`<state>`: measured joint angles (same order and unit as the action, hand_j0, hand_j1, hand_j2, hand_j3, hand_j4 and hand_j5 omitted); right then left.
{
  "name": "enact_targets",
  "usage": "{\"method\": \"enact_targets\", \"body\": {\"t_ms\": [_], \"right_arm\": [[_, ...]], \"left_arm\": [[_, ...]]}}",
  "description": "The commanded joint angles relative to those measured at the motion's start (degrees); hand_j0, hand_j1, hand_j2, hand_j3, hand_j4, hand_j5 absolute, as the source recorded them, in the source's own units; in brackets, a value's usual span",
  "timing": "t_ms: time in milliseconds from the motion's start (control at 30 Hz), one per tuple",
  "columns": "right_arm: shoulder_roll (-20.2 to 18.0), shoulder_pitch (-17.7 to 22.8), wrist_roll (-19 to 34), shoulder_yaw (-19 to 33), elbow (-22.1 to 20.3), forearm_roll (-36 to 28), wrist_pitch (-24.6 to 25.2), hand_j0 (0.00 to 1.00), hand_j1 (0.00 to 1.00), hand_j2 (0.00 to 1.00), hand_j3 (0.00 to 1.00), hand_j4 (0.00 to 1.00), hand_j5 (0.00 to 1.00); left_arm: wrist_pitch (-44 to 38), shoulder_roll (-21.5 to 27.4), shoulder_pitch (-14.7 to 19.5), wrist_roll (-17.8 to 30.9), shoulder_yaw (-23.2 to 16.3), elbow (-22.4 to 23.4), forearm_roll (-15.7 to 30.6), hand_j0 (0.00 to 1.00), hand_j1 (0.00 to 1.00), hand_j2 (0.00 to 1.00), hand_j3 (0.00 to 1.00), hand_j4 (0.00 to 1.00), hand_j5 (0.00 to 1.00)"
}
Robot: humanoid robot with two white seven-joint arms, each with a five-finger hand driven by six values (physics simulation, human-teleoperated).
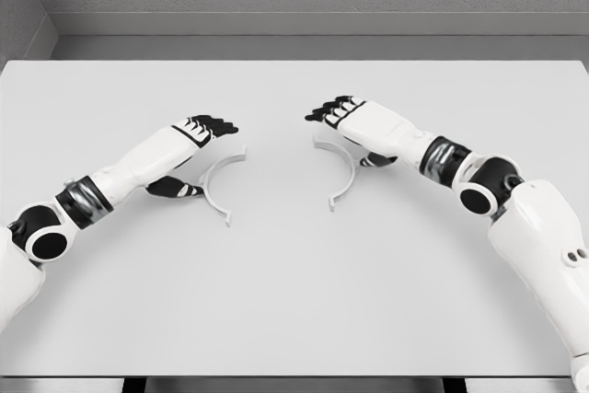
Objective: Assemble PVC drainage pipe clamps
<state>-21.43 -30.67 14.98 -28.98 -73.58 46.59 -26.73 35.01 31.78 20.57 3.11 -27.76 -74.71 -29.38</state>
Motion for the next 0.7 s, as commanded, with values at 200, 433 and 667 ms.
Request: {"method": "enact_targets", "body": {"t_ms": [200, 433, 667], "right_arm": [[0.33, -0.79, -0.04, -2.31, 0.28, -0.27, 1.5, 1.0, 1.0, 1.0, 1.0, 1.0, 1.0], [0.95, -1.05, 1.72, -2.58, -0.16, -0.27, 1.59, 1.0, 1.0, 1.0, 1.0, 1.0, 1.0], [0.95, -0.88, 1.8, -3.1, -1.12, -0.36, 1.59, 1.0, 1.0, 1.0, 1.0, 1.0, 1.0]], "left_arm": [[-0.01, -2.16, -0.35, -0.03, -0.63, -0.7, 0.38, 1.0, 1.0, 1.0, 1.0, 1.0, 1.0], [-0.01, -3.04, -0.44, -0.03, -1.42, -0.7, 0.38, 1.0, 1.0, 1.0, 1.0, 1.0, 1.0], [-0.01, -2.25, 0.09, -0.03, -0.8, -0.17, 0.46, 1.0, 1.0, 1.0, 1.0, 1.0, 1.0]]}}
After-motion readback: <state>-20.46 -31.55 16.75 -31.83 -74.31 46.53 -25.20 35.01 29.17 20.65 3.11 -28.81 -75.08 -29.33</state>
